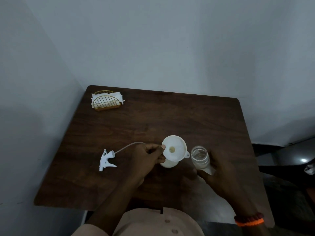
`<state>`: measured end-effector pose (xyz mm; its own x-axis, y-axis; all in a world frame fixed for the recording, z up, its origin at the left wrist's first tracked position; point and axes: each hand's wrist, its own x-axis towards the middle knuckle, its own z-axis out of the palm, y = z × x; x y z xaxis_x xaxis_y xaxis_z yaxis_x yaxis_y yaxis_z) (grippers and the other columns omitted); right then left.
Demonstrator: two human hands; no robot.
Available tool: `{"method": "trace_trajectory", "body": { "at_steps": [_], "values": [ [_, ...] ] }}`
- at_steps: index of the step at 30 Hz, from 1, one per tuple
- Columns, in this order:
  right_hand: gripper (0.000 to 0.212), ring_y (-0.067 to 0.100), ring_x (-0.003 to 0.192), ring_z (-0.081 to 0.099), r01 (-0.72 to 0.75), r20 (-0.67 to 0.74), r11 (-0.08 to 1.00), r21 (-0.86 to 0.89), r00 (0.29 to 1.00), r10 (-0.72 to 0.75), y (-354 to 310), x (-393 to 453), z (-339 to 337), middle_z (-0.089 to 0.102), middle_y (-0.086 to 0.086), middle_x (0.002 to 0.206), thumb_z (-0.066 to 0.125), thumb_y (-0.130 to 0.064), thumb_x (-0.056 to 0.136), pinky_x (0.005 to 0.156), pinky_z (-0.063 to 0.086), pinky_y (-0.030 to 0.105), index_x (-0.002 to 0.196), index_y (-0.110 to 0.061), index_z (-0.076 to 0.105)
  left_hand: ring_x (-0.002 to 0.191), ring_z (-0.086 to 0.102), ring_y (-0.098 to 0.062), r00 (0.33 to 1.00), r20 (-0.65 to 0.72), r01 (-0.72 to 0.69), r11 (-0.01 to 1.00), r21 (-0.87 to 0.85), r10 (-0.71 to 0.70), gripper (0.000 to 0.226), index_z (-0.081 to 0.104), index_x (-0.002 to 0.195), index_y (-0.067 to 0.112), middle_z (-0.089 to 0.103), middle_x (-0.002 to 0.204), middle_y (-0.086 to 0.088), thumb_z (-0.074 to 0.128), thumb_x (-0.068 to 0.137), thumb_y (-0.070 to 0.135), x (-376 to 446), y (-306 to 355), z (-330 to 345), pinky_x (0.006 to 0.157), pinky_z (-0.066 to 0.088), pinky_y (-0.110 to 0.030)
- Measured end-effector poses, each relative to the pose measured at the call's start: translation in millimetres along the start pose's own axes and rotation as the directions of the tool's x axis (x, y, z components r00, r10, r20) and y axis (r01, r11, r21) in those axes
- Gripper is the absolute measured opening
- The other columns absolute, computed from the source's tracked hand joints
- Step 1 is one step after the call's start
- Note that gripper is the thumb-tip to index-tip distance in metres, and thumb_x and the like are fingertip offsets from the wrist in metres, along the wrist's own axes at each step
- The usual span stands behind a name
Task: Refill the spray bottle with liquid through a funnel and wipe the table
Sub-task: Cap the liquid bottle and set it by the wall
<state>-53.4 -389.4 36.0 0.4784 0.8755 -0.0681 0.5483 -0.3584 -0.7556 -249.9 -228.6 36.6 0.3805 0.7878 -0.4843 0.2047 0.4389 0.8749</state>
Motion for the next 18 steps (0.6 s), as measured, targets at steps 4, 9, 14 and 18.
{"method": "trace_trajectory", "body": {
  "at_steps": [4, 9, 14, 18],
  "values": [
    [0.054, -0.006, 0.100, 0.063, -0.005, -0.002, 0.999, 0.041, 1.000, 0.005, -5.4, -5.9, 3.7, 0.061, -0.034, 0.111, 0.090, -0.025, 0.070, 0.080, 0.055, 0.026, 0.110, -0.040, 0.055, 0.078, 0.079, -0.023, 1.000, -0.003, 0.005, 1.000, 0.026, -0.005, 0.020, 0.079, 0.102, 0.004, 0.080, 0.082, -0.008, 0.077, 0.089, 0.020, -0.6, -3.1, -2.3, 0.078, 0.065, -0.037],
    [0.048, 0.000, 0.096, 0.067, -0.009, 0.015, 0.999, 0.052, 1.000, 0.009, -10.0, -13.6, 5.1, 0.067, -0.024, 0.106, 0.088, -0.035, 0.070, 0.079, 0.058, 0.040, 0.109, -0.033, 0.059, 0.080, 0.079, -0.026, 1.000, -0.014, 0.023, 1.000, -0.008, -0.023, 0.028, 0.079, 0.097, 0.005, 0.079, 0.082, -0.011, 0.075, 0.089, 0.032, 0.5, -6.5, -3.8, 0.082, 0.065, -0.044],
    [0.048, 0.002, 0.095, 0.068, -0.045, 0.053, 0.995, 0.085, 0.998, 0.041, -21.8, -30.7, 7.1, 0.070, -0.018, 0.105, 0.088, -0.035, 0.067, 0.079, 0.058, 0.036, 0.105, -0.034, 0.060, 0.078, 0.078, -0.029, 0.990, -0.087, 0.108, 0.994, -0.008, -0.108, 0.039, 0.077, 0.089, 0.007, 0.079, 0.082, -0.014, 0.066, 0.094, 0.044, 2.7, -16.9, -18.4, 0.080, 0.065, -0.044],
    [0.048, -0.005, 0.094, 0.067, -0.030, 0.073, 0.993, 0.110, 0.997, 0.022, -33.8, -47.0, 20.6, 0.069, -0.026, 0.103, 0.092, -0.018, 0.065, 0.075, 0.052, 0.013, 0.100, -0.030, 0.061, 0.098, 0.069, -0.013, 0.994, -0.084, -0.001, 0.755, 0.655, 0.075, 0.035, 0.074, 0.116, 0.018, 0.076, 0.109, -0.003, 0.077, 0.087, 0.036, 11.4, -60.8, -46.6, 0.092, 0.054, -0.029]
  ]
}}
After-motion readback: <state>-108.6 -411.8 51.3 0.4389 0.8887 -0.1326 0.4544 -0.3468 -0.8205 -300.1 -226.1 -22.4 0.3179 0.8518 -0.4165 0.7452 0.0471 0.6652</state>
